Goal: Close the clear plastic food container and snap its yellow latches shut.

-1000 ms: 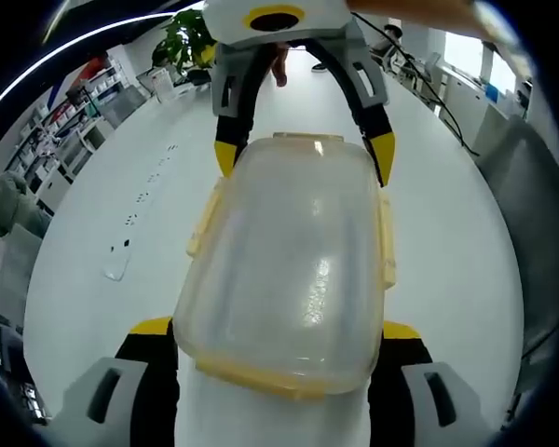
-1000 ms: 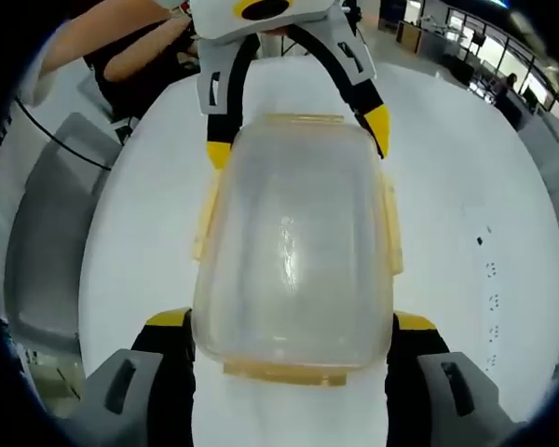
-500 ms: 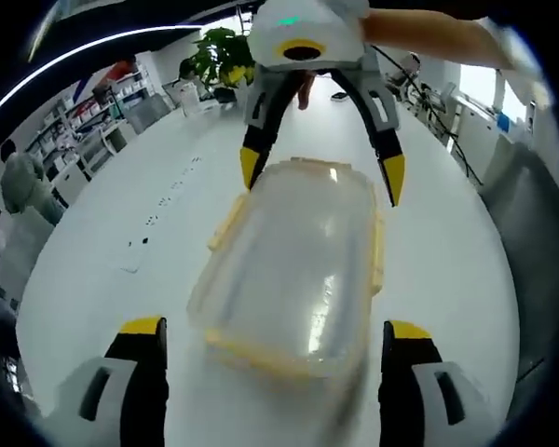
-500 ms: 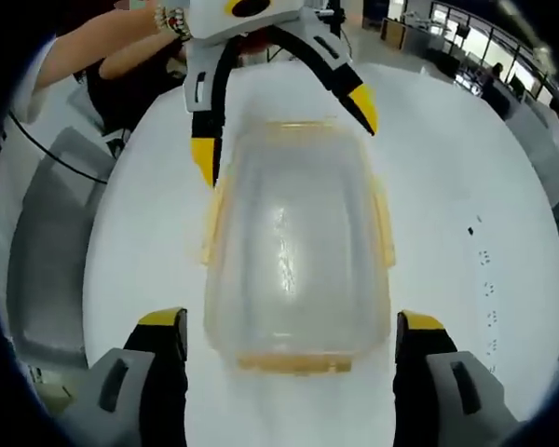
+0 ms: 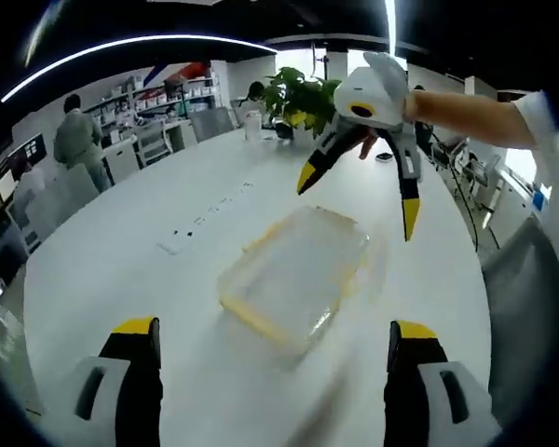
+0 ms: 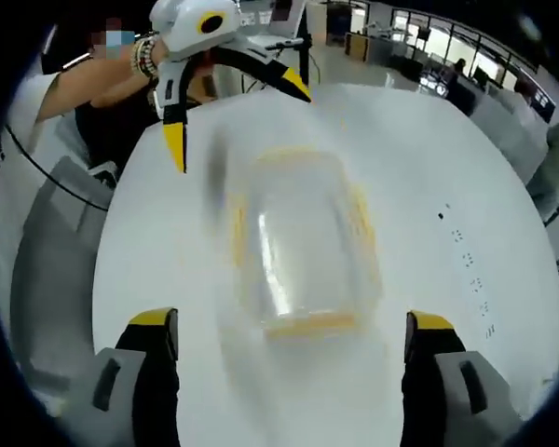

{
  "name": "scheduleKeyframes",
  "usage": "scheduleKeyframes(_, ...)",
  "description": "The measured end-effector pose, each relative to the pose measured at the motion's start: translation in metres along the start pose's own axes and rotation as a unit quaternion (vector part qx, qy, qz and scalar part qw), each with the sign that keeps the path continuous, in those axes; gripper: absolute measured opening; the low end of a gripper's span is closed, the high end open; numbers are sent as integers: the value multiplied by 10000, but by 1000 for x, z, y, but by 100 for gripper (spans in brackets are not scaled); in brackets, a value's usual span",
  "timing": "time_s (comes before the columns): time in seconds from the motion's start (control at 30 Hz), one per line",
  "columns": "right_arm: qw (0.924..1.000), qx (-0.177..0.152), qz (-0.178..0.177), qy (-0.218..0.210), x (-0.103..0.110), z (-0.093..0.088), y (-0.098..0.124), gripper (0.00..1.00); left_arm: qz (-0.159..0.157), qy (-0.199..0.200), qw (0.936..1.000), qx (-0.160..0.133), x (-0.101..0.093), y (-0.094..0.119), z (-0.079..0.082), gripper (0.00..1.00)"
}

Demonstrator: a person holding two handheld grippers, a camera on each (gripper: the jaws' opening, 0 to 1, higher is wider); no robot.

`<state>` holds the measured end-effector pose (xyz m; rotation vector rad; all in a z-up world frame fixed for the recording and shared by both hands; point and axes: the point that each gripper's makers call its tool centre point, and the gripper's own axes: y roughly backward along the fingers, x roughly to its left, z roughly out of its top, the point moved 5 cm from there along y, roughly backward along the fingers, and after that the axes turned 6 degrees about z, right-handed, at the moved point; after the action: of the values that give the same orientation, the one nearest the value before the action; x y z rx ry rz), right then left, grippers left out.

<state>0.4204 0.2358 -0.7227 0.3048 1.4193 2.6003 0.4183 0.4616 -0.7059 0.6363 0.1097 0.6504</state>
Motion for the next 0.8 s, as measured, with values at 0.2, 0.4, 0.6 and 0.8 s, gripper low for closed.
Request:
scheduleKeyframes(0.2, 9994, -226, -254, -24, 21, -3, 24, 100, 67, 269, 9996, -88, -14, 24, -8, 99)
scheduleKeyframes(0.4, 9975, -474, -509, -88, 46, -9, 47, 100, 281, 293, 9985, -374, -27, 49, -6, 99)
scheduleKeyframes(0.6, 9898, -995, -993, -219, 63, -14, 68, 100, 818, 221, 9945, -611, -38, 73, -13, 99)
scheduleKeyframes(0.8, 9838, -1296, -1193, -343, 95, -29, 77, 100, 1176, 311, 9868, -1071, -56, 107, -16, 98)
